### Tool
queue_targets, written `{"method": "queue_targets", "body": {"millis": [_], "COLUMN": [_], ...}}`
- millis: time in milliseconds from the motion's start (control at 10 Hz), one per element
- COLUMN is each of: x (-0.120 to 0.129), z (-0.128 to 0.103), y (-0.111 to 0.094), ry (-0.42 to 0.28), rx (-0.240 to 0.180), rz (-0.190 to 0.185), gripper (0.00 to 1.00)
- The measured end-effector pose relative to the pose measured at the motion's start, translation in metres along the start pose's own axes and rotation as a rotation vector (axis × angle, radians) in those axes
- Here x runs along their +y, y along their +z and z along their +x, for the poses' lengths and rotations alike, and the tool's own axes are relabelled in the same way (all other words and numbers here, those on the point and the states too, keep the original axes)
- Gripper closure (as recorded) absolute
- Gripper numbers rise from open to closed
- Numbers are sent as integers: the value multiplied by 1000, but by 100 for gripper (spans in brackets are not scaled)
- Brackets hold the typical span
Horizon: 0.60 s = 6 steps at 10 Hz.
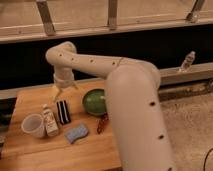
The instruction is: Place the eraser on the white sponge
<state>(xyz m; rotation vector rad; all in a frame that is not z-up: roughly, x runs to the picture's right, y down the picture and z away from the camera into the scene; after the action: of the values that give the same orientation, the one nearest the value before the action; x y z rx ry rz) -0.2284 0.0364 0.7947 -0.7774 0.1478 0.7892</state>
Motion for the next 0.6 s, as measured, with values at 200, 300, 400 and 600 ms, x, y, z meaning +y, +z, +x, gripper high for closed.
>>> {"method": "queue_targets", "body": {"millis": [200,300,400,600], "x": [12,15,13,5], "z": [-12,-14,-14,-10], "y": [38,51,69,100], "ry": [-31,-38,-35,-9], "rx": [56,75,103,142], "rz": [-16,-21,-18,-23], "gripper": [20,20,20,20]}}
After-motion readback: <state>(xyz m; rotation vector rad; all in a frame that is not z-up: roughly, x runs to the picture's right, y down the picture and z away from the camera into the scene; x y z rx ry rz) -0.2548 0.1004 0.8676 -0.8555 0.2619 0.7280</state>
